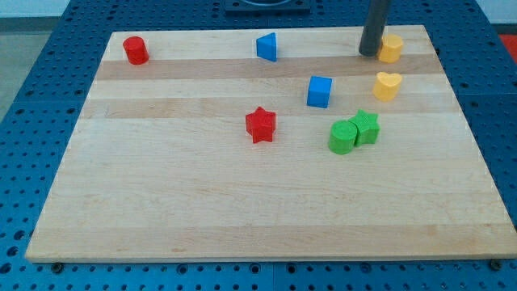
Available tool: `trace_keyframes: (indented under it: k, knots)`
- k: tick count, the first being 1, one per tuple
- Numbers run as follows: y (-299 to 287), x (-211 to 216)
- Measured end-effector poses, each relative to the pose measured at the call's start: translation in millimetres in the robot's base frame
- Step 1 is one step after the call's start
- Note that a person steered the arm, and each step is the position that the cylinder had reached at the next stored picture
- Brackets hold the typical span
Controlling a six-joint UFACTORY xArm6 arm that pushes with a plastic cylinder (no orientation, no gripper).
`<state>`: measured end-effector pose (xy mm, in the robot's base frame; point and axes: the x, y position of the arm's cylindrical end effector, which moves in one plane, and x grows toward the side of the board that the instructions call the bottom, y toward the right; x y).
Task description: Move the cube to the top left of the green circle
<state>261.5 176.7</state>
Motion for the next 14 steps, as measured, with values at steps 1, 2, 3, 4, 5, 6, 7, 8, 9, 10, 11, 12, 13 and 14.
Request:
trace_keyframes:
  k: [1,2,3,4,5,6,7,8,9,10,11,12,13,14]
  knots:
    - [0.0,0.0]
    - [-44.5,5.1]
    - [-53.8,9.9]
    - [-53.8,9.9]
    - [-53.8,7.6]
    - [-53.8,7.0]
    - [-62.8,19.3]
    - [-89.1,63.1]
    - [-89.1,63.1]
    - [-89.0,114.3]
    - [-89.0,123.7]
    - [-89.0,123.7]
    - [-84.1,103.2]
    - [-61.5,46.8]
